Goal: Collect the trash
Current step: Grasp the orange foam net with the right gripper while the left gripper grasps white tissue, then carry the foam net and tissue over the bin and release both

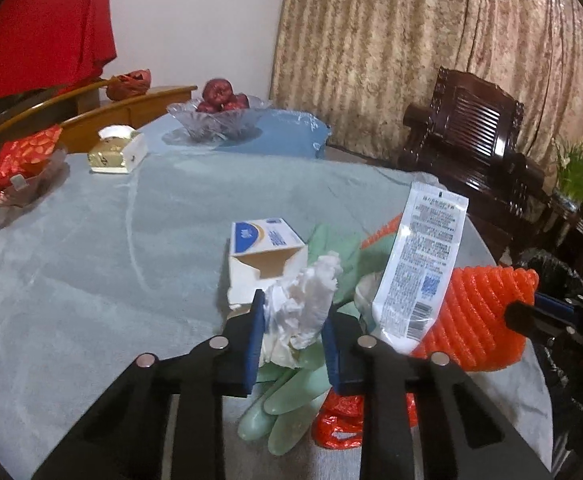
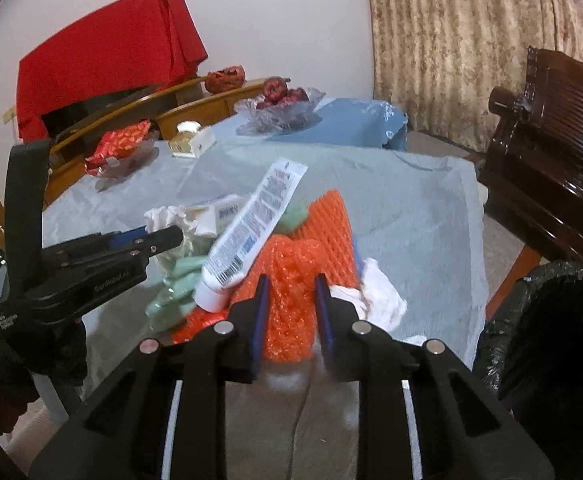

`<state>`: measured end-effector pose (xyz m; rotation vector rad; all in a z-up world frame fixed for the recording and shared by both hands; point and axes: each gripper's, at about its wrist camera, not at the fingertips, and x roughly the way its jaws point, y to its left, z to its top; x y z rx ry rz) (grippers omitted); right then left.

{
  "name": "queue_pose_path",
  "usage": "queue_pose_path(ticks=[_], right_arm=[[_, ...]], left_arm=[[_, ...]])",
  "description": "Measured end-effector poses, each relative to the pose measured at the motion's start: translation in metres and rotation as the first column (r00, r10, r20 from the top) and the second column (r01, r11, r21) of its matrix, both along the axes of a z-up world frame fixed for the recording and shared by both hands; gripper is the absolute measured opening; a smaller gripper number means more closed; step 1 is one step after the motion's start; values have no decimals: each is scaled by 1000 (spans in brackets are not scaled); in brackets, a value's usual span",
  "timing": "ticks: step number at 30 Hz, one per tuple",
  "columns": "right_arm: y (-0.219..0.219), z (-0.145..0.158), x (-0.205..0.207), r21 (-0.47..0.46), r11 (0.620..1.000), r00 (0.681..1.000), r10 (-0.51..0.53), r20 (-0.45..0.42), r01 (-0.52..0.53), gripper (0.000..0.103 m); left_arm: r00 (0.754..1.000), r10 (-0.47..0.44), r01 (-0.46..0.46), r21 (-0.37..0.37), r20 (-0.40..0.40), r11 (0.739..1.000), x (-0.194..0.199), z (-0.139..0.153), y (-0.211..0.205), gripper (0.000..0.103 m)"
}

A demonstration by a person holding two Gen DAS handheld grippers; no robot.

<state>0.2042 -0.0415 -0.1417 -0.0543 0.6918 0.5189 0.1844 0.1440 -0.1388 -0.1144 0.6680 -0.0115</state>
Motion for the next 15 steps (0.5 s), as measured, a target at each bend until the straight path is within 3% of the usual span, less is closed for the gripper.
queue_pose_path(ticks=[6,15], right_arm=[[-3,24,-10,28,999,998,17,56,-18,20],[-17,58,-30,67,998,992,10,127,-19,20]], left_arm=[[999,25,-25,1,48,1000,-16,25,3,25],[995,-9,10,-15,99,1000,-39,57,-11,25]])
